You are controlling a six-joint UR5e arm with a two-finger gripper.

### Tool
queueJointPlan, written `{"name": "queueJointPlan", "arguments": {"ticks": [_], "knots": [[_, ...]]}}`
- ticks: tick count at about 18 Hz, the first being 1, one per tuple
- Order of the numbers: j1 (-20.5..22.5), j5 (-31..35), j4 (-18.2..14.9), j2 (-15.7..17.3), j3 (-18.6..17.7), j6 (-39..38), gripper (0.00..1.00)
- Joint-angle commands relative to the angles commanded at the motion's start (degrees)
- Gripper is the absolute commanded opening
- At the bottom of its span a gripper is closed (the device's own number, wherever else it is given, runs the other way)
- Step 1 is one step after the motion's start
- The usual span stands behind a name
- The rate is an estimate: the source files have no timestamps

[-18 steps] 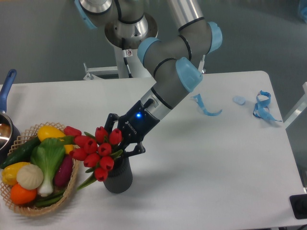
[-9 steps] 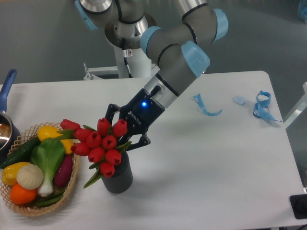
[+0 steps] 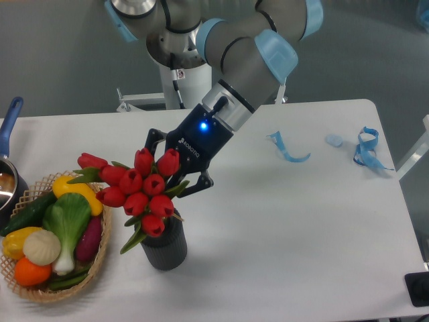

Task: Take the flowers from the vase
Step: 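Lift the gripped tulips up out of the black vase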

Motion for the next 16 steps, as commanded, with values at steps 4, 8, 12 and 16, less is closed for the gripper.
{"name": "queueJointPlan", "arguments": {"ticks": [4, 8, 12, 16], "knots": [[0.3, 0.0, 0.0, 3.2, 2.3, -6.2, 0.36], [0.6, 0.0, -0.1, 4.3, 4.7, -8.0, 0.36], [3.4, 0.0, -0.1, 4.3, 6.1, -9.7, 0.36], [11.4, 0.4, 0.0, 4.1, 5.8, -8.5, 0.36]]}}
